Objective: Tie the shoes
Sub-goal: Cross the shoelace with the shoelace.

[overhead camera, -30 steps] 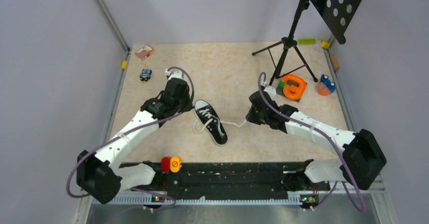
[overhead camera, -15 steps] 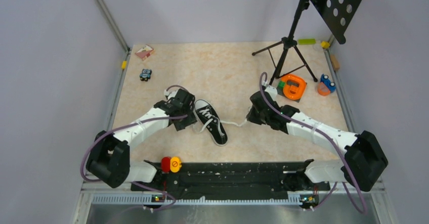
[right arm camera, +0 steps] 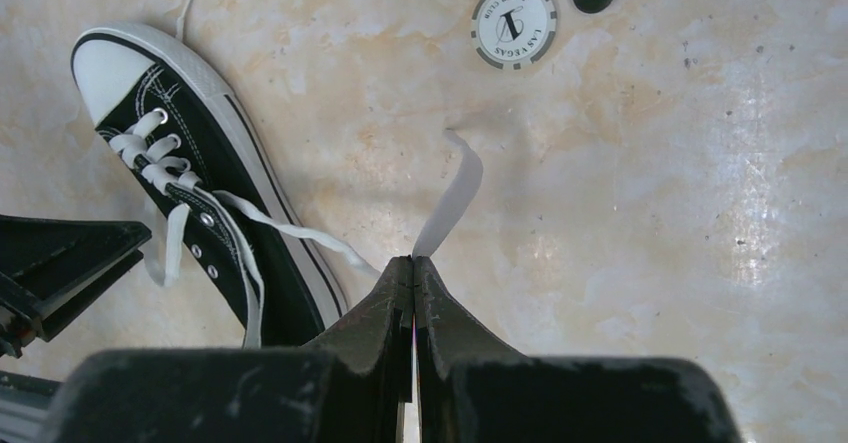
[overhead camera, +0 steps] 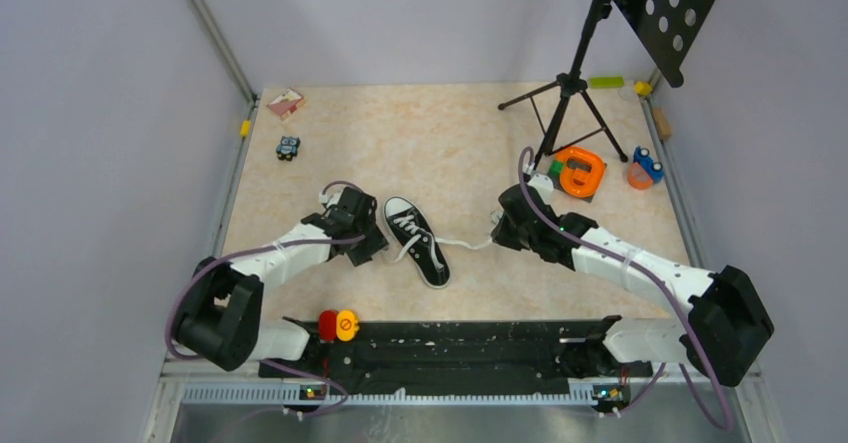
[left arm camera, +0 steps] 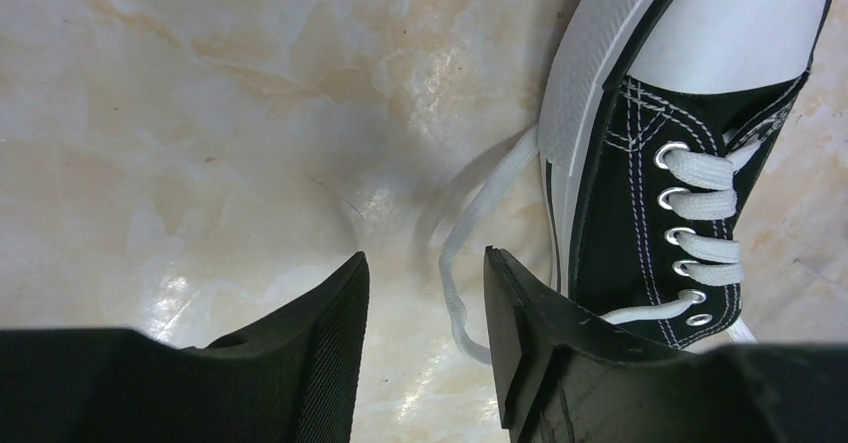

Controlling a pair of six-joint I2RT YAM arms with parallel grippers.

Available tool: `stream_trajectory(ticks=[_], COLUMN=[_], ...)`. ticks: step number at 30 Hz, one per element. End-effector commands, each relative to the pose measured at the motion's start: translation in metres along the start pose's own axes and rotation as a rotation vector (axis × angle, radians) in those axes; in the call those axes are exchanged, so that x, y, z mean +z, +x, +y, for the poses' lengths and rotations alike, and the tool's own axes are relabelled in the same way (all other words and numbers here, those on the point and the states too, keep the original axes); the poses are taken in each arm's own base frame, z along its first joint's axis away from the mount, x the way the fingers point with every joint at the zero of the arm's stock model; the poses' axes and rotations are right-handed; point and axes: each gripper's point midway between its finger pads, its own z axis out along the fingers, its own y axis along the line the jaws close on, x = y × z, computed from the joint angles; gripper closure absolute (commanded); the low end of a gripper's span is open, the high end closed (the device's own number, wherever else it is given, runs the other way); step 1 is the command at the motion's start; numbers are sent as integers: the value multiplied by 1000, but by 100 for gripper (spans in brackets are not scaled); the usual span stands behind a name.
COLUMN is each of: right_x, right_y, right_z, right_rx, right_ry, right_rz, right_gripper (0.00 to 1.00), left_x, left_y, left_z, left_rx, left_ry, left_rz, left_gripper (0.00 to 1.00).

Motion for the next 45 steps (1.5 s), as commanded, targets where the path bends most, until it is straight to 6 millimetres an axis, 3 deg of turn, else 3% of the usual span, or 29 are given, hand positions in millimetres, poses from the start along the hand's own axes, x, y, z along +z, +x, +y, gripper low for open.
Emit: stream_trajectory(ticks=[1,7,10,11,17,27,32,36,45], right_x=[-5,-5,-7,-8,-18,-48,-48,-44,-52], right_y=[-2,-4,-6,-8,-19,-45,-45,-44,-55], right_z=[1,6,6,7,14,42,53,59,62], right_rx=[12,13,13,15,58,100,96,94,97], right_ry=[-12,-23,-21,-23,-54,-170,-216,-237,-237], right_rz=[-22,-22,-26,-30,-62,-118,-109,-98,-122], right_gripper=[100,100,100,100,100,100,100,100,100], left_x=[8,20,13,6,-41,-81,-79,-97,-134], left_y=[7,7,-7,-17,-66,-90,-77,-62,-39], left_z=[-8,-8,-16,-24,-79,-137,-144,-157,-163], left_rx=[-14,13,35,46,157,357,432,517,676], left_ry=[65,33,17,22,151,329,359,465,532], left_rz=[17,31,3,-22,-152,-192,-116,-84,-91], left_gripper=[51,62,96,100,100,100,100,100,100])
